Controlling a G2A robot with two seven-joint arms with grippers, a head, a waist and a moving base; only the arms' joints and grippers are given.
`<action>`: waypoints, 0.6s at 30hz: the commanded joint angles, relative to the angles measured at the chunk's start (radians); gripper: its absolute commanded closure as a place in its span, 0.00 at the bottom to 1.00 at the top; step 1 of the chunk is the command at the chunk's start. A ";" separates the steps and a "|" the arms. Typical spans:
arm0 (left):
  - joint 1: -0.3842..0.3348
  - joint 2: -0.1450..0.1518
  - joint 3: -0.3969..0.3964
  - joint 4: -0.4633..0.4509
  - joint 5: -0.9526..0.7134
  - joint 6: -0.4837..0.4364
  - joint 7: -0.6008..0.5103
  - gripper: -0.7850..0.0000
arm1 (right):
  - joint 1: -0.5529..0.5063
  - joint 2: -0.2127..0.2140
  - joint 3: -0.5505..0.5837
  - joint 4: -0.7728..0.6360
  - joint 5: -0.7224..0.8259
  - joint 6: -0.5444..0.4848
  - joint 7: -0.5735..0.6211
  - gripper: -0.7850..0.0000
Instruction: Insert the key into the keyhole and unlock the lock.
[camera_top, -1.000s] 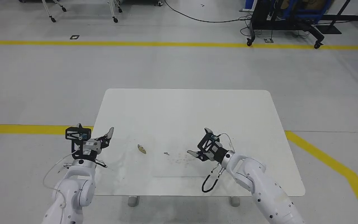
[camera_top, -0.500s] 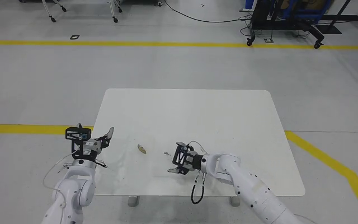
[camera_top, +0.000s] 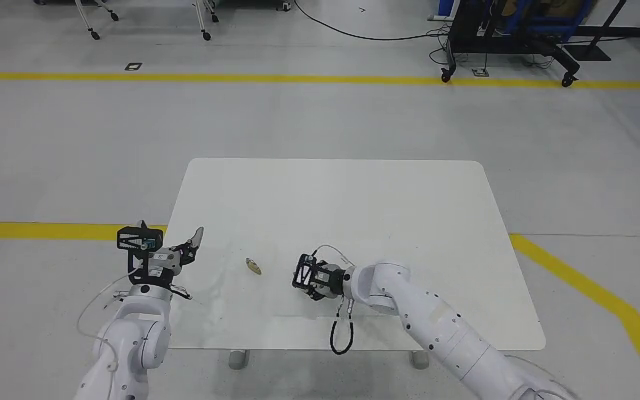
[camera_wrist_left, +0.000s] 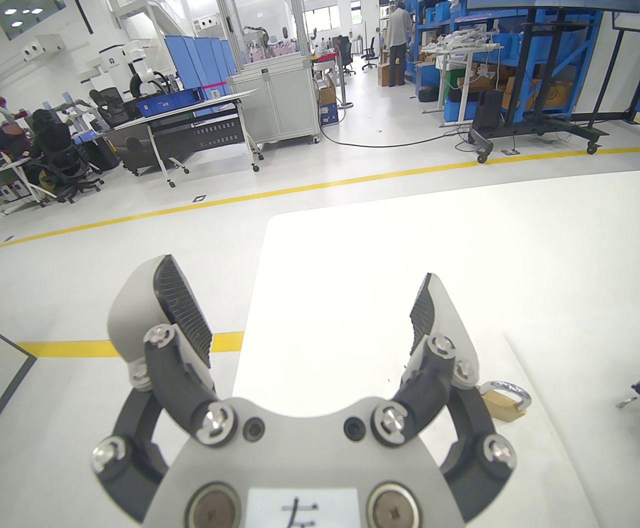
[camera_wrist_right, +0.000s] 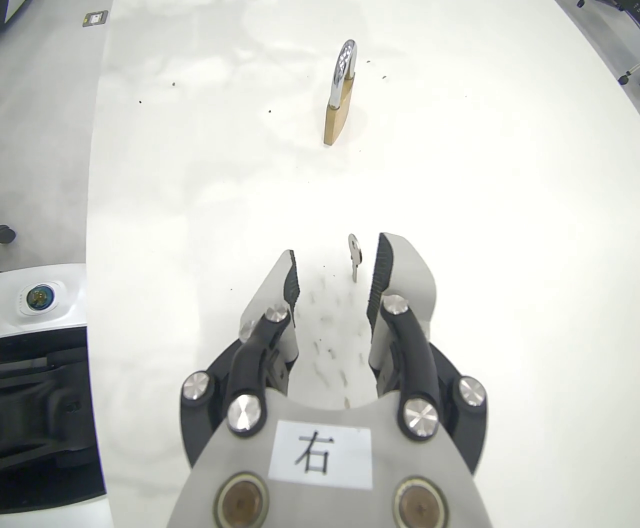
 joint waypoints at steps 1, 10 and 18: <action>0.000 0.000 0.000 0.000 0.000 0.000 0.000 0.00 | 0.012 -0.006 -0.010 0.013 0.002 0.009 0.011 0.62; 0.000 0.000 0.000 0.000 0.000 0.000 0.000 0.00 | 0.046 -0.026 -0.040 0.060 0.013 0.027 0.012 0.87; 0.000 0.000 0.000 0.000 0.000 0.000 0.000 0.00 | 0.048 -0.028 -0.032 0.081 0.027 0.018 -0.022 1.00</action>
